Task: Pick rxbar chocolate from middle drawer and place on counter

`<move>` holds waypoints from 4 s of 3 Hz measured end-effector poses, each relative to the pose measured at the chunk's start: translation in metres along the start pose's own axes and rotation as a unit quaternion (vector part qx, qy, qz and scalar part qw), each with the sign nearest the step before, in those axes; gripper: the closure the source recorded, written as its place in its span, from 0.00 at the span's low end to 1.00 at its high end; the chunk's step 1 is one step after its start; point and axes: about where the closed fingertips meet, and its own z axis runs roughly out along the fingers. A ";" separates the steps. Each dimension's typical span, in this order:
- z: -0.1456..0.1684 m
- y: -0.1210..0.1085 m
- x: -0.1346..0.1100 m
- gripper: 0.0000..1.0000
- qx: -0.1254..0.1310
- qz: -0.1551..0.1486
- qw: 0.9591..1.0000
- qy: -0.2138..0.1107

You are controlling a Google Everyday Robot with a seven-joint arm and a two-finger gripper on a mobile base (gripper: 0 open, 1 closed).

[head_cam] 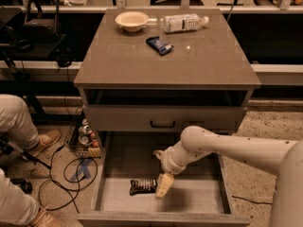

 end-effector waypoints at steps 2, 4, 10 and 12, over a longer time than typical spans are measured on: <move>0.080 -0.016 0.004 0.00 0.029 0.020 0.999 0.005; 0.124 -0.025 0.029 0.03 0.023 0.045 0.999 0.017; 0.110 -0.024 0.020 1.00 0.025 0.046 0.998 0.021; -0.026 -0.041 -0.020 1.00 0.071 -0.015 0.996 -0.058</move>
Offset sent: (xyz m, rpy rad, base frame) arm 0.0183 0.0593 -0.0981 -0.0423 -0.0349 -0.0947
